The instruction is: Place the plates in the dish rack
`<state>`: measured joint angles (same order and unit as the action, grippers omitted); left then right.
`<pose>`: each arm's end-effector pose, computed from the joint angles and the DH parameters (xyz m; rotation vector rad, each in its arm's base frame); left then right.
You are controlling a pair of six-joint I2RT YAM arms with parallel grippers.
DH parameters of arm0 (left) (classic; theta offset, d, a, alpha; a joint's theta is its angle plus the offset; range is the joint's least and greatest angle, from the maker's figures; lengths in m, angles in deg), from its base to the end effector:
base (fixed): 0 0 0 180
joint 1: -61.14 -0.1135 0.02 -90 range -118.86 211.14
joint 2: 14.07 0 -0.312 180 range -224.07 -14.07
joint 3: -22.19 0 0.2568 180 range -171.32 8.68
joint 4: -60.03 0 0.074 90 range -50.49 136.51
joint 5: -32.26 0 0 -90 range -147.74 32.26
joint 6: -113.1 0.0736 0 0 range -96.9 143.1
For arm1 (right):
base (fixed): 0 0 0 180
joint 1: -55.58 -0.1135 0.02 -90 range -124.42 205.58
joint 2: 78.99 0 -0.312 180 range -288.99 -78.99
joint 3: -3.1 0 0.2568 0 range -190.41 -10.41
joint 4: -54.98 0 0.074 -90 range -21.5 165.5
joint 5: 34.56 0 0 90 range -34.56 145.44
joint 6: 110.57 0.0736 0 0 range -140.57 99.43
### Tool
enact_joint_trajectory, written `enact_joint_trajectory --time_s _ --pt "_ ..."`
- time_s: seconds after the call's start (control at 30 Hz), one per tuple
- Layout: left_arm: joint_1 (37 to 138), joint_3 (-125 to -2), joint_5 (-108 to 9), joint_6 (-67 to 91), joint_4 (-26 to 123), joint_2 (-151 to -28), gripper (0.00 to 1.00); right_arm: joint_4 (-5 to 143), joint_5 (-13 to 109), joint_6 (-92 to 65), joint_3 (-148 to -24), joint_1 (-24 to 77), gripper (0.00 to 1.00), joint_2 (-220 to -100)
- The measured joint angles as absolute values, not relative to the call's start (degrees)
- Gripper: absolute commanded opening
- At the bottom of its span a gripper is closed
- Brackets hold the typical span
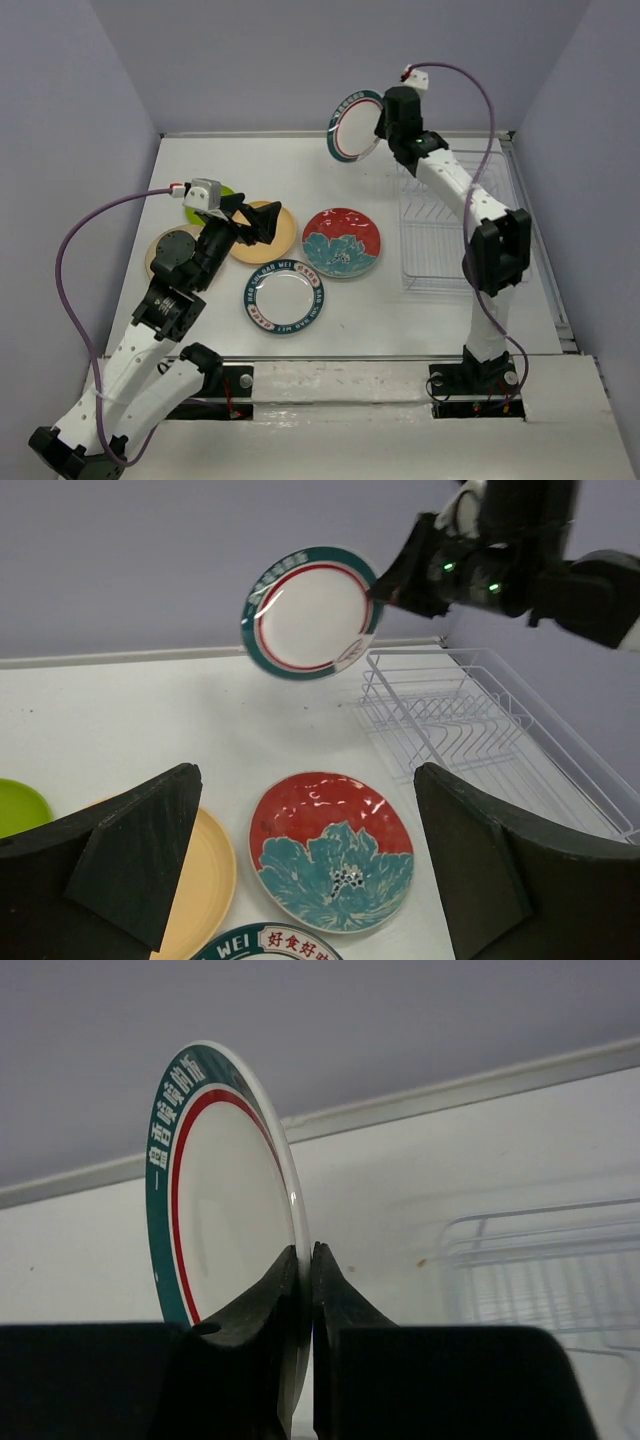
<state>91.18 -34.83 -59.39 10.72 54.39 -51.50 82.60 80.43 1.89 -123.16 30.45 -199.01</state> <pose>0.1373 -0.0770 0.4248 0.1830 1.3402 -0.6075 0.5224 0.2107 0.3603 0.2415 1.8946 0.1370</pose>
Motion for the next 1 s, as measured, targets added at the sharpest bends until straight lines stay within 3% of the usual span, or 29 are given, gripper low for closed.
enact_joint_trajectory --time_s 0.3,0.43,0.7,1.0 --pt "91.5 -34.8 -58.4 10.1 54.5 -50.3 0.99 79.6 90.8 -7.7 -104.2 45.3 0.07 -168.4" --pt "93.0 -34.8 -57.9 9.9 54.5 -49.5 0.99 79.8 97.8 -12.7 -97.9 48.6 0.07 -162.1" --pt "98.2 -34.2 -57.5 10.0 55.1 -44.3 0.99 80.0 102.2 -21.6 -93.1 53.3 0.07 -162.5" --pt "101.2 -34.1 -57.6 10.5 56.4 -40.4 0.99 72.3 97.9 -36.6 -87.1 56.8 0.07 -164.5"
